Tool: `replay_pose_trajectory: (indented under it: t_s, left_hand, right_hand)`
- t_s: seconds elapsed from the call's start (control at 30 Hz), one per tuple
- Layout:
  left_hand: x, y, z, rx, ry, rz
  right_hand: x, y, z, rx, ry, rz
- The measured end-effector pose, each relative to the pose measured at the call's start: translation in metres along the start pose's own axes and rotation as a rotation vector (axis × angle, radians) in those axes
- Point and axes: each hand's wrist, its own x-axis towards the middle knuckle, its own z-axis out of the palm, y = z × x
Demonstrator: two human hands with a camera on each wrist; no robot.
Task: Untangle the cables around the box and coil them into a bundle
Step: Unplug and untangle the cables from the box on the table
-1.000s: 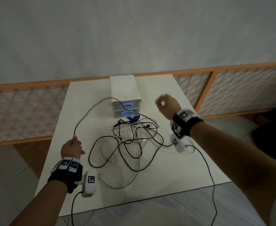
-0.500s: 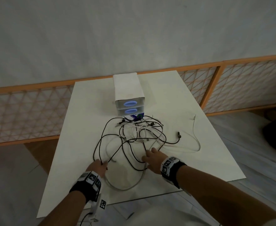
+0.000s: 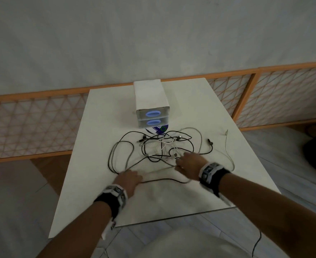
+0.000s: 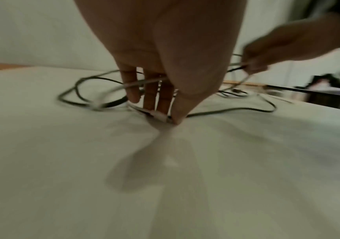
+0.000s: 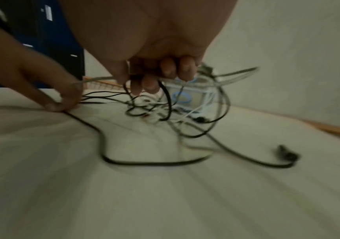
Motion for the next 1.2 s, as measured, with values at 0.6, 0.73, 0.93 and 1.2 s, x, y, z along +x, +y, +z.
replay_pose_trajectory:
  t_s: [0.6,0.73,0.93,1.2]
  left_hand:
    - [0.076,0.030,-0.101,-0.698,0.405,-0.132]
    - [0.093,0.039,-0.079,-0.633,0.136,-0.223]
    - [0.079,0.002,-0.048,-0.651,0.084,-0.362]
    - [0.081,-0.031,-0.070,-1.126,0.606,-0.346]
  right_hand:
    - [0.049,0.018,-0.058,0.547,-0.059,0.383]
    - [0.054,0.004,-0.038,0.339,-0.310,0.359]
    - [0.052,0.011,-0.096,0.920,0.088,0.381]
    - [0.045,0.041,-0.162,1.178,0.574,0.259]
